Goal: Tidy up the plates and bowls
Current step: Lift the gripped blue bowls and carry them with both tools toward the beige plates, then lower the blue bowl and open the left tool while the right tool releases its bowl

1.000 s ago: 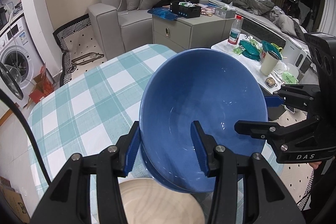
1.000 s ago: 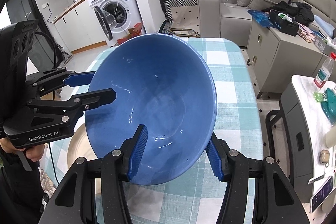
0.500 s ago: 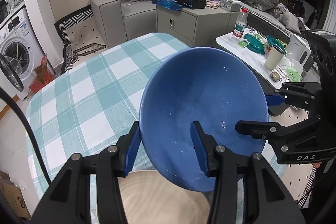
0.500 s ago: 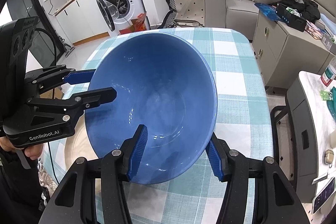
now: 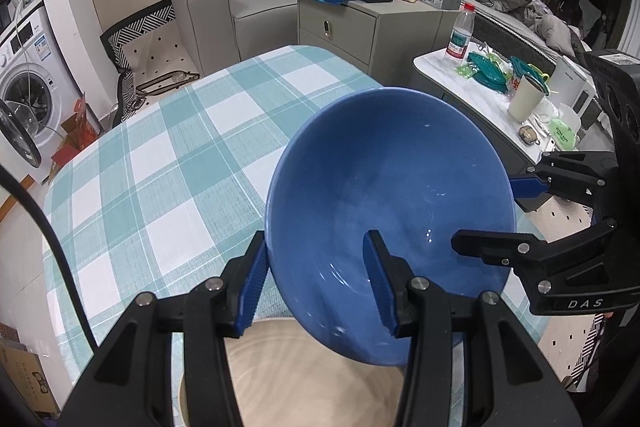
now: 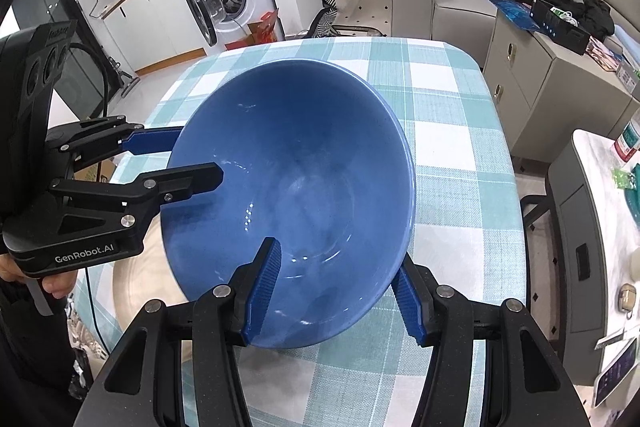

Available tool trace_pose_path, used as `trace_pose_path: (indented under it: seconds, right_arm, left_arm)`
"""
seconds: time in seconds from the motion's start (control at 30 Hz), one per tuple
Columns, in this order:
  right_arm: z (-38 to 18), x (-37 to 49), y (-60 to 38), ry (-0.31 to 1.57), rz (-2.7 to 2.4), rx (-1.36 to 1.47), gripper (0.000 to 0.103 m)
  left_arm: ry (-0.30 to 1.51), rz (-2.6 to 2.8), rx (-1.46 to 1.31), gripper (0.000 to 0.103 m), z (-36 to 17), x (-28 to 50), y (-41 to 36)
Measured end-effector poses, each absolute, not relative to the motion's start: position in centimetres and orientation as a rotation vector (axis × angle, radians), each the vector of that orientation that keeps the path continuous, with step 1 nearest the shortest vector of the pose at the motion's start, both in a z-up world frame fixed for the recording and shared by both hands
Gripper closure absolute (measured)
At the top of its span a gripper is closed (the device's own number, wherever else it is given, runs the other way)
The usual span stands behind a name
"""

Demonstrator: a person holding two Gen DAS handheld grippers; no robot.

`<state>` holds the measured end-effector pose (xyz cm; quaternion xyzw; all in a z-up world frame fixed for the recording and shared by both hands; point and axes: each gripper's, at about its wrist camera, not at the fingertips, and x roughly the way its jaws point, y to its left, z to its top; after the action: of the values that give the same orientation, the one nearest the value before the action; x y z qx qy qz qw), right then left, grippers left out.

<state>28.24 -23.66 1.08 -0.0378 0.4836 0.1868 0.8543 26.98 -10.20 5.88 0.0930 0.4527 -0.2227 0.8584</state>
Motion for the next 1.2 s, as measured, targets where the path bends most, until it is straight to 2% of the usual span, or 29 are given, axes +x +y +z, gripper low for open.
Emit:
trace_pose_path:
  seconds: [0.97, 1.2]
  right_arm:
    - [0.6, 28.3, -23.1, 1.012, 0.373, -0.169, 0.046]
    - [0.5, 28.4, -23.3, 0.999, 0.369, -0.177, 0.045]
  left_arm:
    - [0.965, -0.459, 0.241, 0.056, 4.7, 27.1, -10.8]
    - [0.973, -0.460, 0.245, 0.051, 4.4, 27.1, -11.1]
